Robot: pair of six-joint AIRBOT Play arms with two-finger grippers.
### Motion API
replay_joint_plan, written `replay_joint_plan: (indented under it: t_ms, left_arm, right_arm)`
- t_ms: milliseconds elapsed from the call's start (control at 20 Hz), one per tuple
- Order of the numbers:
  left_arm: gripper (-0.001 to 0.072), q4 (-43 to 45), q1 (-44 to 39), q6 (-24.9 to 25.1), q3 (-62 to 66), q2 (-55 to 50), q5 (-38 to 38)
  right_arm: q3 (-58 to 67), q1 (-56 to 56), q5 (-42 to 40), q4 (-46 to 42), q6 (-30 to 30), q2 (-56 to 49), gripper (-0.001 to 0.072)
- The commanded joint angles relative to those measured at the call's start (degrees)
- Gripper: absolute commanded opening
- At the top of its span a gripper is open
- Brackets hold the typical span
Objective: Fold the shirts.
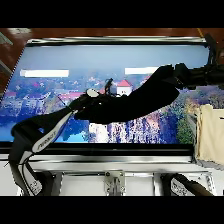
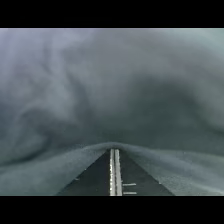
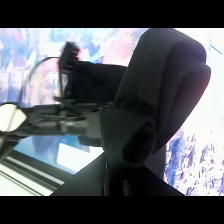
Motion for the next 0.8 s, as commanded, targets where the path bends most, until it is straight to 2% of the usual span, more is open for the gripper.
replay_joint_plan:
  t_ms: [0, 150, 300, 550, 750]
  left_arm:
    - [0.0041, -13.31, -4.74, 4.04, 6.01, -7.67, -4.68]
    - [0.0038, -16.24, -2.34, 7.19, 7.96, -9.44, -10.47]
    - [0.0037, -10.86, 5.18, 7.15, 7.96, -5.05, -9.86]
    - [0.0037, 8.37, 25.46, 6.34, 7.96, 12.74, -12.13]
    - [0.0038, 14.75, 42.36, 6.32, 7.96, 28.57, -15.63]
  right_arm:
    - [0.02, 0.02, 1.42, -2.97, 3.50, 3.72, 0.0063]
    - [-0.04, 0.15, -1.33, -2.84, 4.28, 3.65, 0.0064]
    - [-0.02, 3.58, -6.51, -2.91, 4.90, 2.95, 0.0063]
    - [-0.02, 18.64, -18.99, -2.89, 4.85, -6.14, 0.0064]
    - [-0.02, 32.79, -34.58, -0.50, 4.87, -18.62, 0.0063]
